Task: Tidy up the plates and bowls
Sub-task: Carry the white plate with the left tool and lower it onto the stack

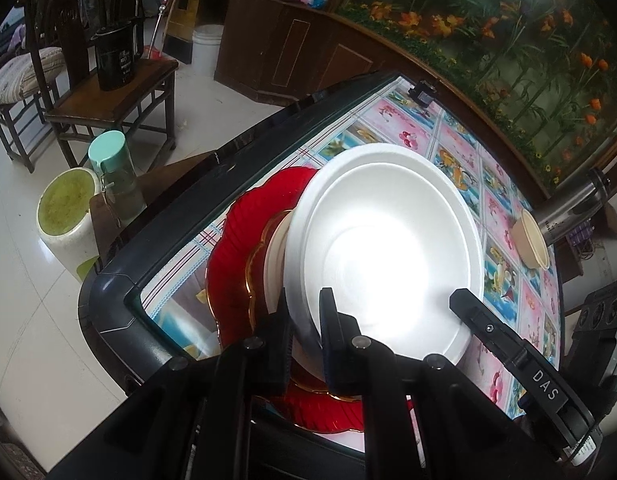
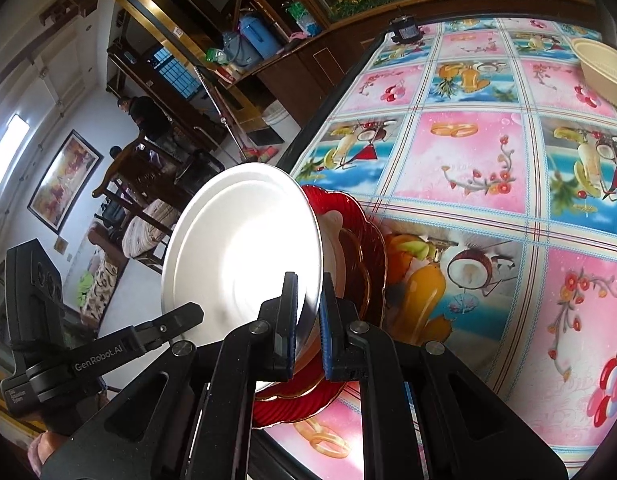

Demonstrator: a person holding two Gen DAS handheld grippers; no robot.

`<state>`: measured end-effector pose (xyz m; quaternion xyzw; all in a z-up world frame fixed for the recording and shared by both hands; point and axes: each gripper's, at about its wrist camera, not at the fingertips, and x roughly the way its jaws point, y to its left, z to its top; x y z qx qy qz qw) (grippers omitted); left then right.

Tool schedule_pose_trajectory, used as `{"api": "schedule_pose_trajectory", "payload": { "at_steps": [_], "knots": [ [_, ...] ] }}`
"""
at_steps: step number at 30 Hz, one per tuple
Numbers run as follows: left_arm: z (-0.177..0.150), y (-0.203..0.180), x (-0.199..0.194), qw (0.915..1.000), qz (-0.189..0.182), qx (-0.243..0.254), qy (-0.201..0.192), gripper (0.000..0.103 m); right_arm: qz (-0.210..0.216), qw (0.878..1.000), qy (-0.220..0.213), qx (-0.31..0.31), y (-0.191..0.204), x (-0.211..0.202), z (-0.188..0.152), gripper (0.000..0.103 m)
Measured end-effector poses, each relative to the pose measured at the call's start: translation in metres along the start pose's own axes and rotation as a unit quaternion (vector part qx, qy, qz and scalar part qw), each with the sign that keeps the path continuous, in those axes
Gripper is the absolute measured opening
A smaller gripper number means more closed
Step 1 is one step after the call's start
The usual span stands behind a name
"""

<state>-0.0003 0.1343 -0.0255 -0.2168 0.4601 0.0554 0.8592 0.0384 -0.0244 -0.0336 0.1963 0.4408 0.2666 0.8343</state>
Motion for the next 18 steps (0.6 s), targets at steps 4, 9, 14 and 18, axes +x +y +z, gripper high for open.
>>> {"api": "schedule_pose_trajectory", "payload": {
  "at_steps": [4,9,14,18],
  "knots": [
    [-0.001,-0.001,-0.003,0.9998,0.014,0.009,-0.012,0.012,0.001,1.000,0.004,-0.001,0.001,0.003,0.000,0.009],
    [-0.001,-0.003,-0.008,0.9987,0.033,0.020,-0.032,0.012,-0.002,1.000,0.002,-0.005,0.004,0.004,-0.001,0.009],
    [-0.002,-0.005,-0.011,0.9974,0.045,0.032,-0.046,0.013,-0.005,1.000,0.002,-0.005,0.004,0.005,-0.001,0.009],
    [-0.003,-0.007,-0.012,0.9961,0.055,0.042,-0.055,0.014,-0.004,1.000,0.004,-0.003,0.003,0.006,0.000,0.009]
  ]
}}
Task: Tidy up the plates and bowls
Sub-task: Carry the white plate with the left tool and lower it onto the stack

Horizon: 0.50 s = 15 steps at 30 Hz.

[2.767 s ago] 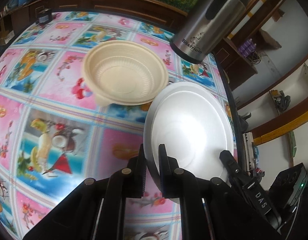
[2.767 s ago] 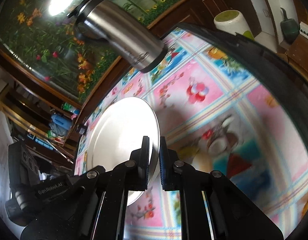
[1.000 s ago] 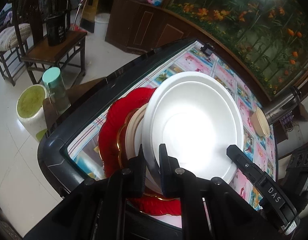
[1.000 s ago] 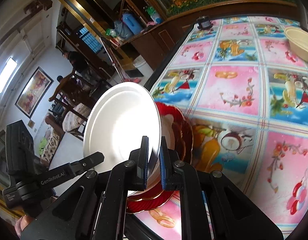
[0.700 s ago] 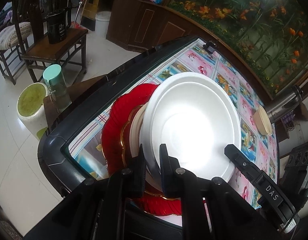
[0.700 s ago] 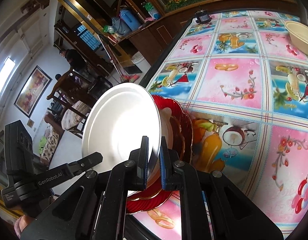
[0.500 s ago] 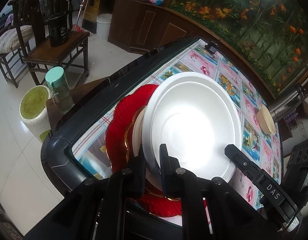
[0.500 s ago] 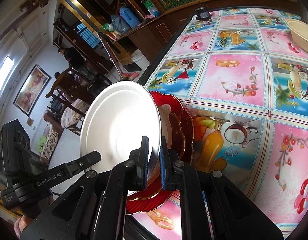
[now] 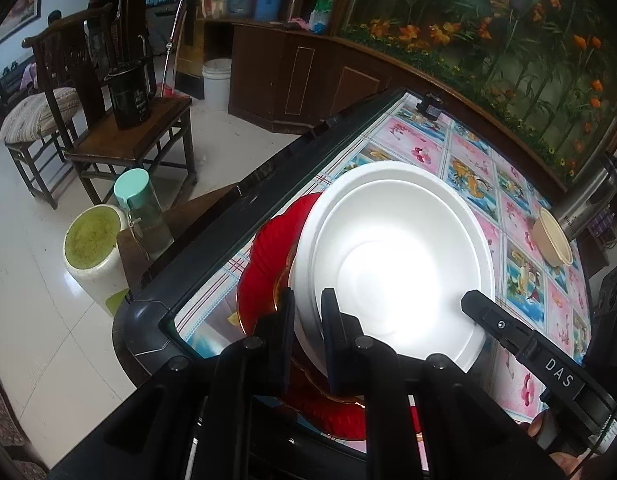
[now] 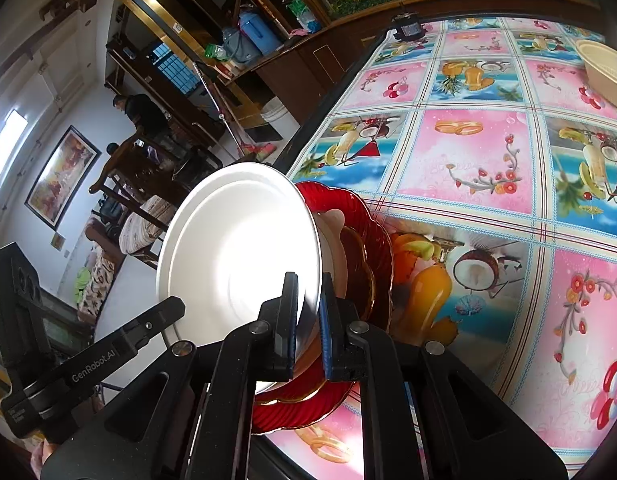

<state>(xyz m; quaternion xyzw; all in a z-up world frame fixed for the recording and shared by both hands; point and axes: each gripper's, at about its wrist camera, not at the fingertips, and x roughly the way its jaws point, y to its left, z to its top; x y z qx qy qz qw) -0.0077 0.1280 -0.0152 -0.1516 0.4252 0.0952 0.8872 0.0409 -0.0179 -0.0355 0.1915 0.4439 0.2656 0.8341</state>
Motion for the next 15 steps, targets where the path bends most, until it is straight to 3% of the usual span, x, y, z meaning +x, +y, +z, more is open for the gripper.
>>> {"api": "schedule_pose_trajectory", "payload": {
  "at_steps": [6,9,15],
  "knots": [
    [-0.001,-0.006,-0.006,0.9993,0.023,0.021,-0.022,0.015,0.000,1.000,0.001,0.003,-0.001,0.001,0.000,0.009],
    [-0.001,-0.007,-0.014,0.9977,0.042,0.031,-0.044,0.022,-0.001,1.000,0.000,0.003,-0.002,0.003,0.001,0.009],
    [0.000,-0.008,-0.035,0.9895,0.087,0.052,-0.103,0.023,-0.005,1.000,-0.003,0.005,-0.004,0.004,0.003,0.009]
  ]
}}
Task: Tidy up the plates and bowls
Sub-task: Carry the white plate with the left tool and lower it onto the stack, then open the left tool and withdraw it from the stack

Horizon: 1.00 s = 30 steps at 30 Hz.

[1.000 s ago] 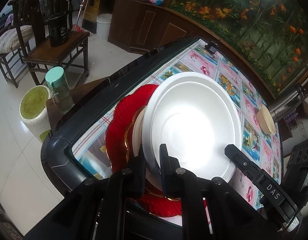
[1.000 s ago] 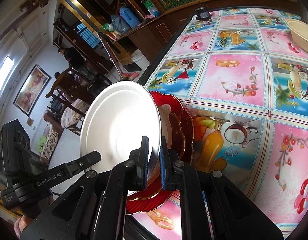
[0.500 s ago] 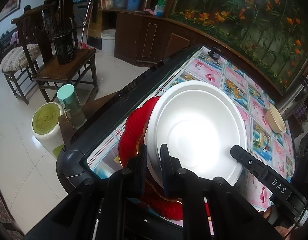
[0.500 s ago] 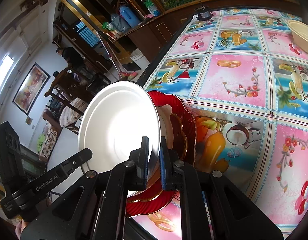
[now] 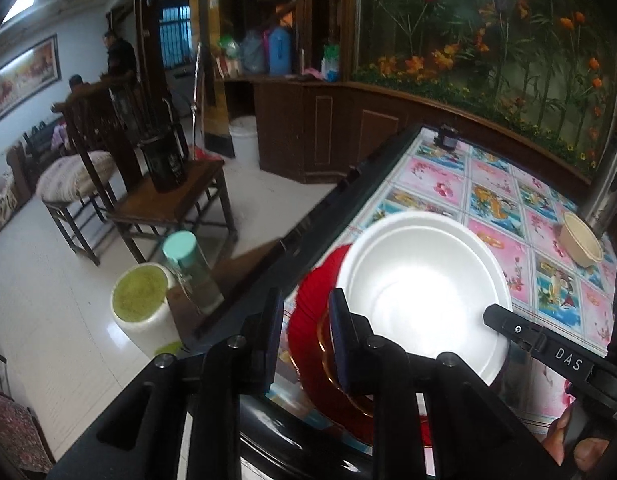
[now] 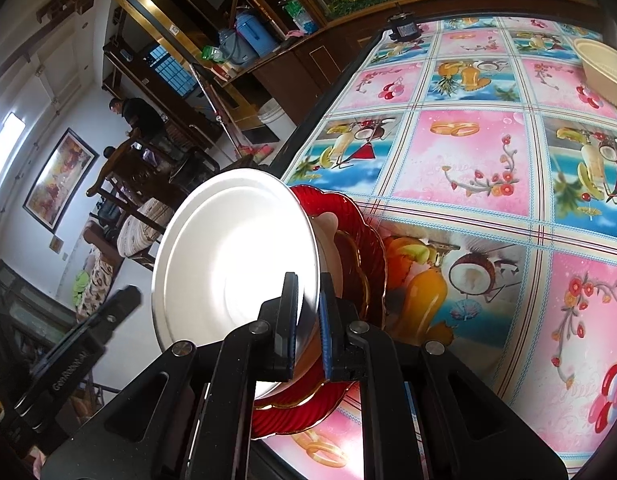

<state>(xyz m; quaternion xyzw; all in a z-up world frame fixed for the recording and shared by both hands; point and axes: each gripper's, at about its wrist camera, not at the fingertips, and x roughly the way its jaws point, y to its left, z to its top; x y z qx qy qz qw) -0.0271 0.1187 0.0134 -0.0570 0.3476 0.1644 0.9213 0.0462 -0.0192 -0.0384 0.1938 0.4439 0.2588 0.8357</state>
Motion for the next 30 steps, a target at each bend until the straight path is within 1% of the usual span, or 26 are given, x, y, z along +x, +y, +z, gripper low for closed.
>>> {"api": "schedule_pose_trajectory", "payload": {
  "at_steps": [3,7,9,11,15,19,22,28,30],
  "knots": [
    [0.002,0.001,-0.009,0.9996,0.012,0.005,-0.024,0.026,-0.002,1.000,-0.001,0.000,0.000,0.001,0.000,0.009],
    [0.003,-0.001,-0.019,0.9980,0.030,0.017,-0.054,0.039,-0.009,1.000,-0.006,-0.007,0.002,0.001,0.000,0.009],
    [0.004,-0.002,-0.023,0.9972,0.034,0.019,-0.064,0.042,-0.018,1.000,-0.009,-0.016,0.005,0.001,-0.001,0.009],
    [0.005,-0.003,-0.026,0.9963,0.038,0.020,-0.074,0.042,-0.028,0.999,-0.013,-0.028,0.009,0.000,-0.001,0.010],
    [0.007,-0.003,-0.030,0.9956,0.039,0.022,-0.083,0.043,-0.062,0.995,-0.029,-0.066,0.019,-0.002,-0.004,0.010],
    [0.007,-0.005,-0.031,0.9955,0.037,0.023,-0.084,0.043,-0.076,0.993,-0.042,-0.084,0.022,-0.010,-0.004,0.011],
    [0.008,-0.008,-0.031,0.9955,0.037,0.024,-0.084,0.043,-0.070,0.993,-0.053,-0.082,0.021,-0.017,-0.002,0.011],
    [0.008,-0.014,-0.032,0.9956,0.035,0.029,-0.082,0.043,-0.034,0.995,-0.066,-0.063,0.012,-0.028,0.001,0.011],
    [0.008,-0.016,-0.033,0.9955,0.036,0.031,-0.082,0.043,-0.028,0.995,-0.073,-0.059,0.010,-0.031,0.003,0.011]
  ]
}}
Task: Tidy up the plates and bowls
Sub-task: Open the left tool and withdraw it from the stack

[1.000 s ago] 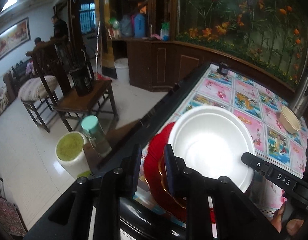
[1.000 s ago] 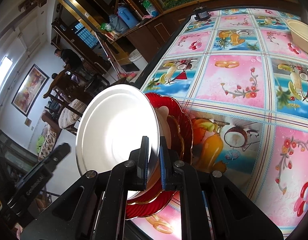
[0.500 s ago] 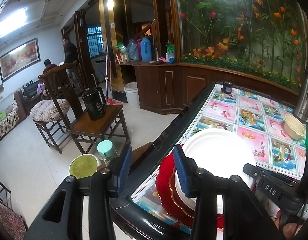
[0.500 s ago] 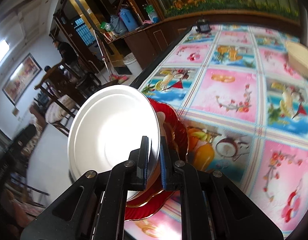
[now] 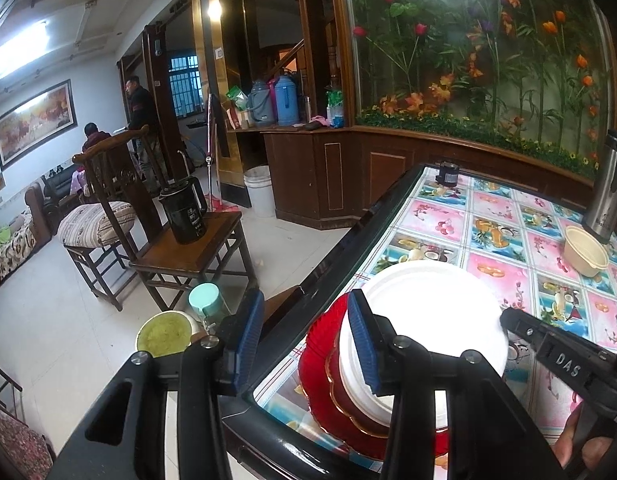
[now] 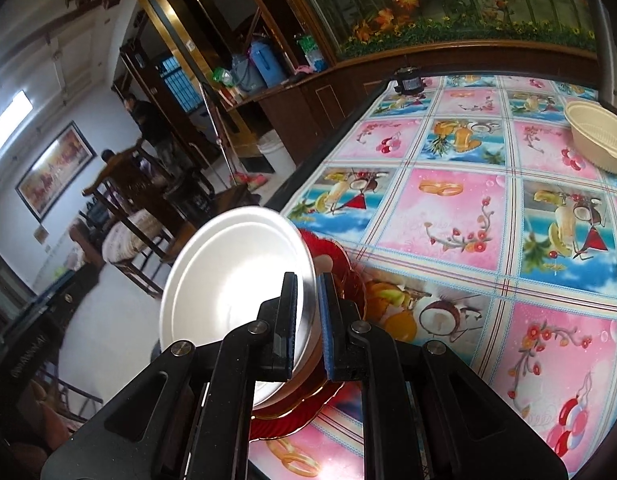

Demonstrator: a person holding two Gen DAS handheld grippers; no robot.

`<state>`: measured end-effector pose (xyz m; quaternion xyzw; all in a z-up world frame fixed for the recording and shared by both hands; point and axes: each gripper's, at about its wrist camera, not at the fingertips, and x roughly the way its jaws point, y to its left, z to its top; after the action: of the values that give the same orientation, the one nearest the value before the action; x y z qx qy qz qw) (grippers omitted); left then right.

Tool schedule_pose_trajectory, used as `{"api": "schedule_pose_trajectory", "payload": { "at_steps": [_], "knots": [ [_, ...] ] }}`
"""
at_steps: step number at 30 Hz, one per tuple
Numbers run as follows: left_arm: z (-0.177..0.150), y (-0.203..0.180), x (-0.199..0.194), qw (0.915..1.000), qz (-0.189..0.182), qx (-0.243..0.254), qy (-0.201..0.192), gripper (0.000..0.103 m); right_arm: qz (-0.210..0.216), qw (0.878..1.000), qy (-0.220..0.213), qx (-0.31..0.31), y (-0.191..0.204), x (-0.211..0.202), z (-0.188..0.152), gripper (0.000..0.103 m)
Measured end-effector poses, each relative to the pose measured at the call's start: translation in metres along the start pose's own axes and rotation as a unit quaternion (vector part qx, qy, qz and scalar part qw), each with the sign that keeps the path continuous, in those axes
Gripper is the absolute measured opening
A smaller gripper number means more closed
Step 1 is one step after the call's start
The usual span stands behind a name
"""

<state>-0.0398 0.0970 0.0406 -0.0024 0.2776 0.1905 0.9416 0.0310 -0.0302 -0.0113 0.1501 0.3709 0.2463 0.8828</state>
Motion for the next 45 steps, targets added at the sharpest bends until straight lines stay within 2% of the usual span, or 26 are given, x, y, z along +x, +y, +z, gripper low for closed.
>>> {"api": "schedule_pose_trajectory", "payload": {
  "at_steps": [8,13,17,30,45],
  "knots": [
    [0.006,-0.018,-0.007,0.9998,-0.005,0.018,-0.009,0.044,-0.007,0.999,-0.021,0.027,-0.026,-0.016,0.010,0.011],
    [0.009,-0.037,-0.013,0.9992,-0.009,0.034,-0.018,0.051,-0.011,0.998,-0.033,0.053,-0.051,-0.027,0.016,0.011],
    [0.011,-0.055,-0.015,0.9985,-0.015,0.049,-0.020,0.051,-0.009,0.996,-0.047,0.077,-0.070,-0.037,0.019,0.027],
    [0.021,-0.118,-0.025,0.9942,-0.048,0.093,-0.025,0.051,-0.020,0.990,-0.075,0.121,-0.127,-0.067,0.028,0.027],
    [0.029,-0.191,-0.036,0.9857,-0.088,0.140,-0.034,0.051,-0.052,0.980,-0.111,0.159,-0.195,-0.110,0.043,0.027]
  ]
}}
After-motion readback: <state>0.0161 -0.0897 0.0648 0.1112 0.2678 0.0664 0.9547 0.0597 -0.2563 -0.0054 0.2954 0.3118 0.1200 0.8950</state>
